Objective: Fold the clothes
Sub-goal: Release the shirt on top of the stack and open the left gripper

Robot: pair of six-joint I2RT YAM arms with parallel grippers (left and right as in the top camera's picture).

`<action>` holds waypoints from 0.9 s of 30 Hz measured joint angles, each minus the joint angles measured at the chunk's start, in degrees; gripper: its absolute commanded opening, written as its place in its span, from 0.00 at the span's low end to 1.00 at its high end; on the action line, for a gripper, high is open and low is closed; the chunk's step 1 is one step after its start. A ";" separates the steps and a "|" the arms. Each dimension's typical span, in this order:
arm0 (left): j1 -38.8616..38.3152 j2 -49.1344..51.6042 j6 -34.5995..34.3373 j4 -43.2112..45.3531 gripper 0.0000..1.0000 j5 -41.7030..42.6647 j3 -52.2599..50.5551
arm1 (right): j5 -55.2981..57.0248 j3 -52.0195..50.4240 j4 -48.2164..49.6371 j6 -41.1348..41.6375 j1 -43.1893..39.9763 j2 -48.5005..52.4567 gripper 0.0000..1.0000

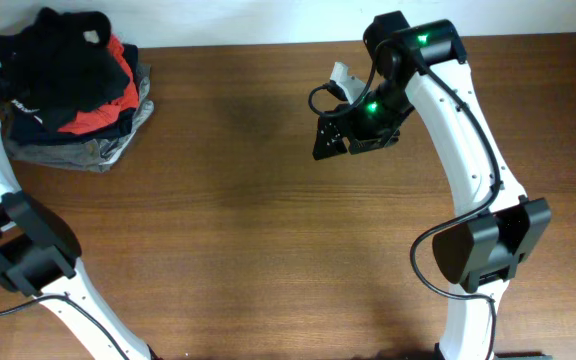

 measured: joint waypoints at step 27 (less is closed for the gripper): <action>-1.03 -2.86 -7.23 -1.92 0.02 -3.98 8.35 | 0.00 0.00 0.00 0.17 0.00 0.00 0.88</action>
